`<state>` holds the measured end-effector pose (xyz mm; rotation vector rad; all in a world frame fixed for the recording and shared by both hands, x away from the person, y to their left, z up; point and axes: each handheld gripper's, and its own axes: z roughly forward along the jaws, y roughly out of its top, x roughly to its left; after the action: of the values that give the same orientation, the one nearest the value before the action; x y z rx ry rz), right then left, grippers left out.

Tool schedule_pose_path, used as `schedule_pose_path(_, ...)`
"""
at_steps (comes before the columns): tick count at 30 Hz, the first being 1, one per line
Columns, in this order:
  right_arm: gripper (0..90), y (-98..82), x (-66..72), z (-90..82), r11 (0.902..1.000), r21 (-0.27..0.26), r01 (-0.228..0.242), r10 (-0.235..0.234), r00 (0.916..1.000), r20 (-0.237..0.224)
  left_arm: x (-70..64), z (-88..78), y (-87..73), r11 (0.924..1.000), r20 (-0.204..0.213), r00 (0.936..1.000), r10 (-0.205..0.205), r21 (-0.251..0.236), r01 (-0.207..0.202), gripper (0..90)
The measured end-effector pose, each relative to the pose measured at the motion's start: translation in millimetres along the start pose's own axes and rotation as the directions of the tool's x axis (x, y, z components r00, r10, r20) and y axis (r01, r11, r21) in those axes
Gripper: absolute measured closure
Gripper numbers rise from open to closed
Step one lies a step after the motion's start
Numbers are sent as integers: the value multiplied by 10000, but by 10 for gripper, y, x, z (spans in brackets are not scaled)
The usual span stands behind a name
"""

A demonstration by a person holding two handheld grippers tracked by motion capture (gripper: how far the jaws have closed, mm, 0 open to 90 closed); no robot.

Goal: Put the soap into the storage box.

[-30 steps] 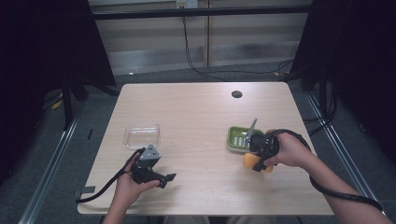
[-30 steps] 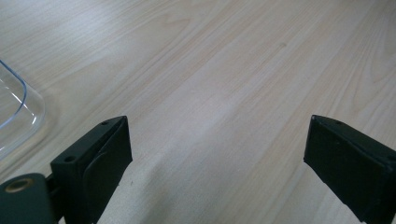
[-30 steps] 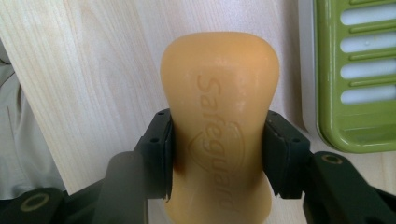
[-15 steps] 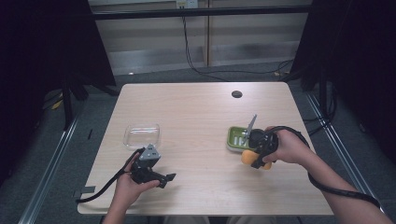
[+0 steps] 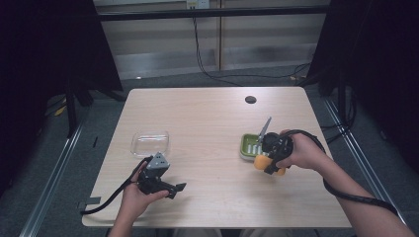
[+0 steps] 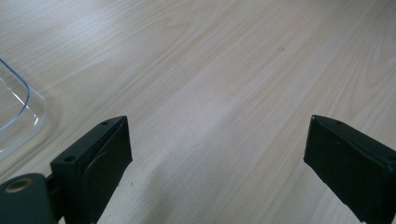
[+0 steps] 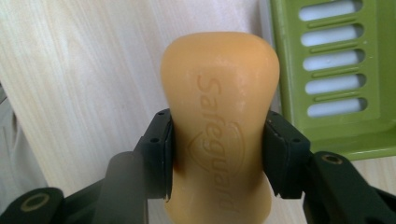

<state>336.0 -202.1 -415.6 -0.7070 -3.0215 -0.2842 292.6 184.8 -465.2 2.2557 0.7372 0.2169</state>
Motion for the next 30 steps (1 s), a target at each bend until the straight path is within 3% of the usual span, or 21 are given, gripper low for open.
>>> schedule_pose_path(22, 505, 85, -115, -15, 9998, 118, -158, 156, 9996, 215, -4, 14, -8, 9999, 15, 10000, -72, -102, 72, 73)
schedule_pose_path(30, 505, 114, -163, -34, 9997, 127, -191, 187, 9993, 318, -1, 8, -4, 9999, -42, 10000, 44, 130, -44, 73)
